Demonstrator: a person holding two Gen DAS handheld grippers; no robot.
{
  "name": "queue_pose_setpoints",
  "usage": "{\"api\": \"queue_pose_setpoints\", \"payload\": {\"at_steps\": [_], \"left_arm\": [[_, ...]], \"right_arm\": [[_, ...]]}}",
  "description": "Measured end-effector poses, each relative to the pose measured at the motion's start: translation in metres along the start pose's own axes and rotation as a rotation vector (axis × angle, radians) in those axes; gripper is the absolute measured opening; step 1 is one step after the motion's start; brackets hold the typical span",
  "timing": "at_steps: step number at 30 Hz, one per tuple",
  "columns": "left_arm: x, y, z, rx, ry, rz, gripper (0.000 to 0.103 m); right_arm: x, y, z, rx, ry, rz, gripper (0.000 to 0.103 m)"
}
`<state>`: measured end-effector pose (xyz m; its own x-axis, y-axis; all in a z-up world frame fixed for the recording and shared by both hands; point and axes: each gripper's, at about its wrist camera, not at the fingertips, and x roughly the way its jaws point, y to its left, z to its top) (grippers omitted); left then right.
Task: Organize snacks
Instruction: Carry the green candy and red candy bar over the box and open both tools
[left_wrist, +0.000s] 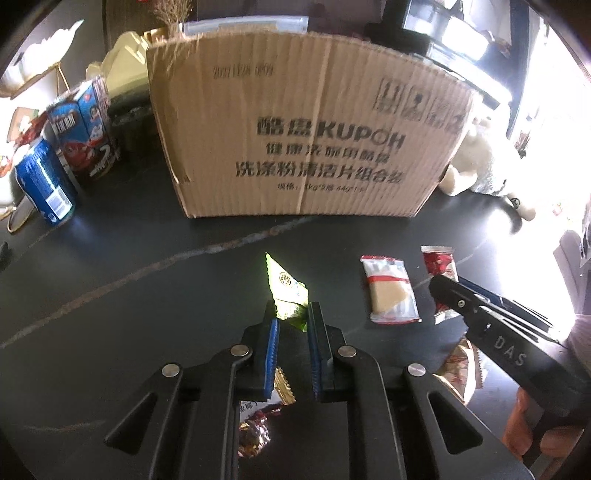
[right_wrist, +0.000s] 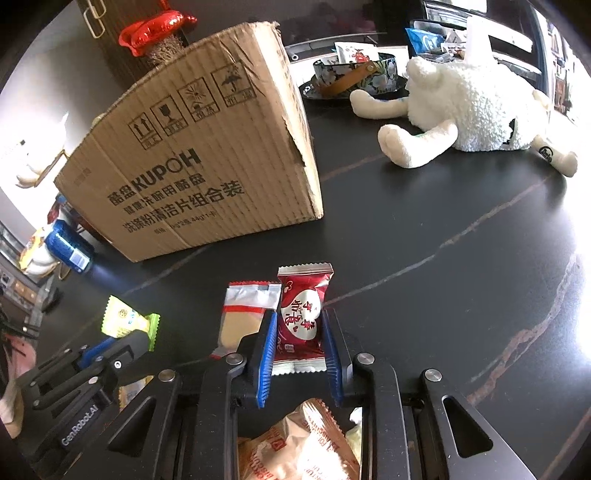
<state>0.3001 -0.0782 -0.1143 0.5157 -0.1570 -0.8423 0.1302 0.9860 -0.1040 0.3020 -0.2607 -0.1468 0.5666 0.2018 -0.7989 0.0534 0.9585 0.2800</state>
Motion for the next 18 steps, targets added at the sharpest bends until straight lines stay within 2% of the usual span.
{"api": "queue_pose_setpoints", "payload": {"at_steps": [18], "left_arm": [[-0.08, -0.007, 0.014, 0.017, -0.129, -0.006, 0.016]], "right_arm": [[-0.062, 0.034, 0.01, -0.044, -0.105, 0.101, 0.026]]}}
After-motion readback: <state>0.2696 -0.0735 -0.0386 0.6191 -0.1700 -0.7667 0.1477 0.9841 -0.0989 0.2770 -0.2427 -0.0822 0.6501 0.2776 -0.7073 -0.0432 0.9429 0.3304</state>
